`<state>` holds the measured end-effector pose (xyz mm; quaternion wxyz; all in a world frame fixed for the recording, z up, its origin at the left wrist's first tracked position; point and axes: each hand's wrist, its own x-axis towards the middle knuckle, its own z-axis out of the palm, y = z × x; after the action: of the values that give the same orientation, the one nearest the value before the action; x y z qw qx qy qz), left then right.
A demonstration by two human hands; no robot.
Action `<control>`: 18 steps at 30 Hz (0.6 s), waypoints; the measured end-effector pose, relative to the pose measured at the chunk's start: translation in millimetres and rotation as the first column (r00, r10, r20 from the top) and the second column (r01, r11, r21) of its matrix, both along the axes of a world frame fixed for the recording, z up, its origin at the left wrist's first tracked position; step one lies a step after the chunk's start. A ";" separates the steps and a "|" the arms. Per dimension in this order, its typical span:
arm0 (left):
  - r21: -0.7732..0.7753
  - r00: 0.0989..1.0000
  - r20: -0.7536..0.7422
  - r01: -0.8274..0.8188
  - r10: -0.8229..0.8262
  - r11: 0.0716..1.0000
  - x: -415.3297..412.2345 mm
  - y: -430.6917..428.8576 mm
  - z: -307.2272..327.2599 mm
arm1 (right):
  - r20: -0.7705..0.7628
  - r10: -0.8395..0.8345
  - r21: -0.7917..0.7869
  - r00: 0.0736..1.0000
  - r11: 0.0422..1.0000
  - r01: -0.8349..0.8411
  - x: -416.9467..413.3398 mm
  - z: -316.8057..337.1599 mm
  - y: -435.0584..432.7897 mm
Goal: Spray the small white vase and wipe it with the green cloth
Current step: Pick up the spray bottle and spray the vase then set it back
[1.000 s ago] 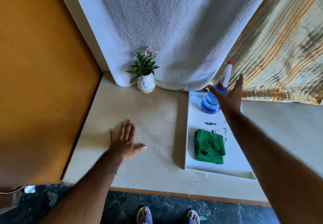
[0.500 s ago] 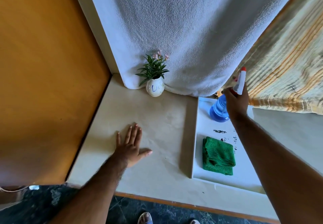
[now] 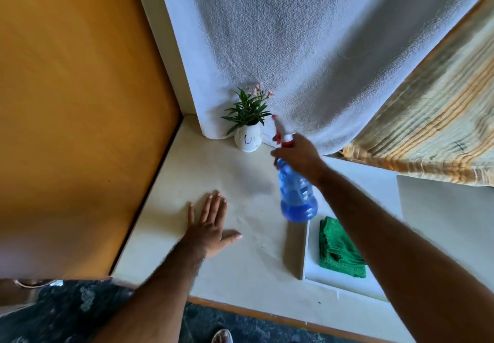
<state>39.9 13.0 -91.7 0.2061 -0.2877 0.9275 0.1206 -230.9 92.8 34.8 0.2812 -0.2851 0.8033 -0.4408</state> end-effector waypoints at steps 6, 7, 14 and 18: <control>-0.025 1.000 -0.008 0.004 -0.004 1.000 1.0 0.9 -4.5 | 0.063 0.034 0.230 0.997 0.972 -0.047 49.5 -40.4 -24.8; -0.025 1.000 -0.010 0.002 -0.002 1.000 0.2 0.8 -4.9 | 0.045 0.033 0.263 0.998 0.964 -0.044 51.4 -41.6 -27.7; -0.022 1.000 -0.015 0.011 -0.011 1.000 1.1 -0.6 -4.6 | -0.031 -0.045 0.297 0.998 0.953 0.053 57.9 -38.7 -44.1; -0.030 1.000 -0.027 0.003 -0.004 1.000 2.9 -0.2 -6.3 | -0.084 -0.111 0.327 0.990 0.936 0.132 60.0 -33.2 -45.5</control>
<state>42.8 12.8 -98.0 0.1894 -0.2875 0.9324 0.1102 -170.9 47.3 1.6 0.2715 -0.1975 0.8906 -0.3066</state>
